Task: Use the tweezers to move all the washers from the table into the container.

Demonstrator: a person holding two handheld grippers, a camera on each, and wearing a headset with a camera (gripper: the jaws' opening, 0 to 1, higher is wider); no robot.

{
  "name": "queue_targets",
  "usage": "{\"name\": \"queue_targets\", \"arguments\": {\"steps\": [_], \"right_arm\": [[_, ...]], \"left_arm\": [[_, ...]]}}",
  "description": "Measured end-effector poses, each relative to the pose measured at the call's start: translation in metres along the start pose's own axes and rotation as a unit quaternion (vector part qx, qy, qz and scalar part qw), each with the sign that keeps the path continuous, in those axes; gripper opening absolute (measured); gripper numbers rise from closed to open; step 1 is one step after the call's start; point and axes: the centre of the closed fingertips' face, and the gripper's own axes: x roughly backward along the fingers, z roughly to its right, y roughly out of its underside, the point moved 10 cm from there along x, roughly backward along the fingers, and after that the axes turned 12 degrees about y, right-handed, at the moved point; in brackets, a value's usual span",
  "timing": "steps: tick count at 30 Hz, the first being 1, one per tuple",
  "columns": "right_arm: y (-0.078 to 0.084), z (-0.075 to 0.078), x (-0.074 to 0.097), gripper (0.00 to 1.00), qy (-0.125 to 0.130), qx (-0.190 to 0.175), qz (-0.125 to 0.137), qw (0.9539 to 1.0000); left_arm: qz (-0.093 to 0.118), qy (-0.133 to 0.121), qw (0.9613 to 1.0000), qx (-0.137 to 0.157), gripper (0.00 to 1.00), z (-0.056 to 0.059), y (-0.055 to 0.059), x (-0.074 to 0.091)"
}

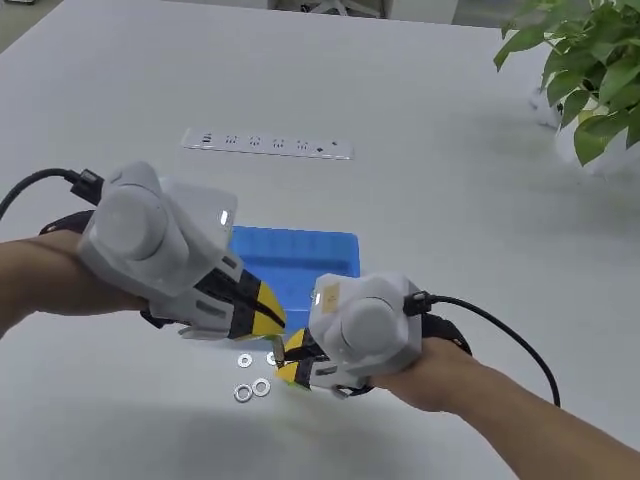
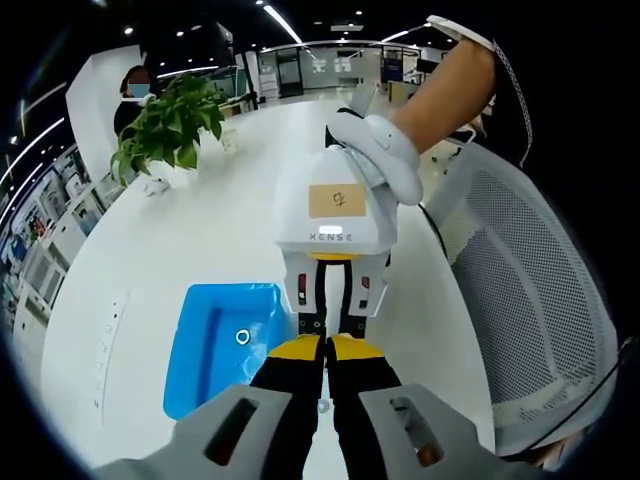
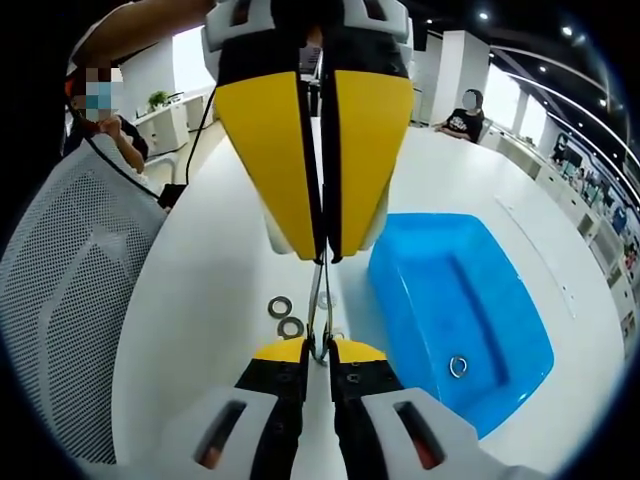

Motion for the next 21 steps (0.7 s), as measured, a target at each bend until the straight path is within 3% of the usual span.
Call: {"name": "queue_targets", "arguments": {"steps": [10,21], "right_arm": [[-0.0007,-0.0003,0.0006,0.1,-0.001,0.004,-0.003,1.0],[-0.0053,0.0005,0.0093,0.1,0.002,0.003,-0.001,1.0]], "left_arm": [[-0.003,0.004,1.0,0.001,0.05,0.0007,-0.0007,0.0006],[-0.003,0.006,1.0,-0.002,0.05,0.0036,-0.0091,0.0057]]}}
